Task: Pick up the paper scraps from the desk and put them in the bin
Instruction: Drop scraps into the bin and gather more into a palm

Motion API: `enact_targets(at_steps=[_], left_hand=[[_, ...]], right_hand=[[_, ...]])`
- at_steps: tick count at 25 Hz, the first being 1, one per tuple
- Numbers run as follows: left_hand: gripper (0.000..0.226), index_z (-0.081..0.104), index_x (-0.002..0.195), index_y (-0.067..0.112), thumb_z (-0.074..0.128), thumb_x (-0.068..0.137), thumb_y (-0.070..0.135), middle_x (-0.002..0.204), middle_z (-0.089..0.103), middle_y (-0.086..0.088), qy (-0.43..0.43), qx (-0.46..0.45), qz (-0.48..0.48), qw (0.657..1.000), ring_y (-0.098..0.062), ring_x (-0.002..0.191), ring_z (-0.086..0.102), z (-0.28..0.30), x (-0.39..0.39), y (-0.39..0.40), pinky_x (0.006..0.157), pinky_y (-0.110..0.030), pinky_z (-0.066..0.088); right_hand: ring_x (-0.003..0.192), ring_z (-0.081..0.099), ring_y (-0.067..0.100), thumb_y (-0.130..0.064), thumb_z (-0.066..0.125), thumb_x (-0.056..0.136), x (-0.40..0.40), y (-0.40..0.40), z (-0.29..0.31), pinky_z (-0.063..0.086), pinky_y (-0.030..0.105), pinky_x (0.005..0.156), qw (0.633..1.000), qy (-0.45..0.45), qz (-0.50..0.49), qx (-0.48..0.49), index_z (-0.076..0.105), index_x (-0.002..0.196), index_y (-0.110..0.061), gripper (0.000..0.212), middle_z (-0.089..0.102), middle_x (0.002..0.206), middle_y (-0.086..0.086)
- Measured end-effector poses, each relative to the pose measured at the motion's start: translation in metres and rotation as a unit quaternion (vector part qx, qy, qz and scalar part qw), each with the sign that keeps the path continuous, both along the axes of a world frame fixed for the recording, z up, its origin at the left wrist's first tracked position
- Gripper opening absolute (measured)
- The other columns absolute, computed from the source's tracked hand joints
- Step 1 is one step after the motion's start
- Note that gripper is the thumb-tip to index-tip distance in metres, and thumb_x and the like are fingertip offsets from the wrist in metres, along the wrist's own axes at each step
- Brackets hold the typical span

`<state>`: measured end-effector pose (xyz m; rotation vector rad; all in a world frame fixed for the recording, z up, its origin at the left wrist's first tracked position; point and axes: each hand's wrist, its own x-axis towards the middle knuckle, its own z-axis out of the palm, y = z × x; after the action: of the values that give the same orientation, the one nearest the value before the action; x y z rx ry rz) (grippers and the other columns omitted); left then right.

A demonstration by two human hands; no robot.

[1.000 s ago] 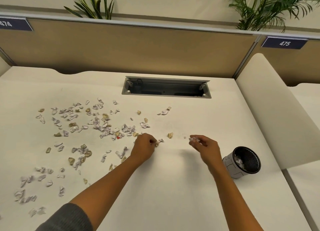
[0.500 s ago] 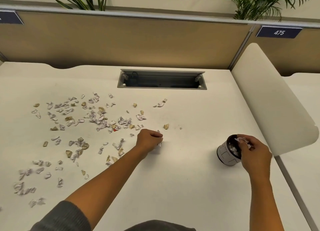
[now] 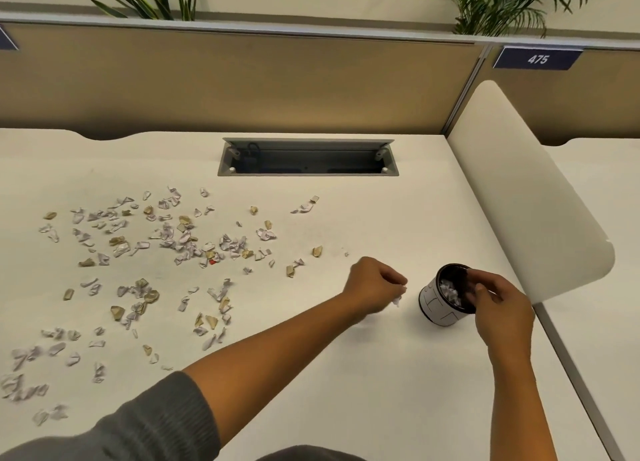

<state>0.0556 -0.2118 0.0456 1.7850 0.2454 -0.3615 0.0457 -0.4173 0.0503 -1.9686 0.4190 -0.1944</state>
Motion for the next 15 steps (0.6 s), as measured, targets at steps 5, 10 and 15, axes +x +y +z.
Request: enact_targets(at_steps=[5,10,15], left_hand=[[0.021,0.077,0.098,0.007,0.064,0.082,0.001,0.098,0.075,-0.009,-0.108,0.035,-0.077,0.990,-0.017,0.084,0.068,0.020,0.014,-0.068,0.072,-0.018,0.052],[0.028,0.073,0.105,0.003,0.054,0.085,-0.003,0.104,0.073,-0.014,-0.173,0.077,-0.143,0.971,-0.028,0.098,0.066,0.020,0.028,-0.096,0.087,-0.038,0.055],[0.028,0.071,0.108,0.003,0.051,0.088,0.000,0.106,0.072,-0.013,-0.185,0.063,-0.168,0.966,-0.026,0.099,0.065,0.008,0.036,-0.094,0.087,-0.032,0.051]], right_hand=[[0.087,0.071,0.000,-0.009,0.055,0.093,-0.002,-0.004,0.000,0.052,0.024,0.083,0.998,-0.022,-0.038,0.037,0.073,0.098,-0.028,0.026,0.075,0.096,-0.008],[0.084,0.069,-0.004,-0.008,0.059,0.091,-0.005,-0.007,0.001,0.049,0.018,0.078,0.995,-0.035,-0.064,0.062,0.073,0.097,-0.030,0.026,0.073,0.092,-0.012],[0.085,0.071,-0.001,-0.006,0.060,0.090,-0.003,-0.009,-0.007,0.050,0.020,0.079,0.994,-0.033,-0.072,0.079,0.073,0.096,-0.027,0.025,0.074,0.087,-0.013]])
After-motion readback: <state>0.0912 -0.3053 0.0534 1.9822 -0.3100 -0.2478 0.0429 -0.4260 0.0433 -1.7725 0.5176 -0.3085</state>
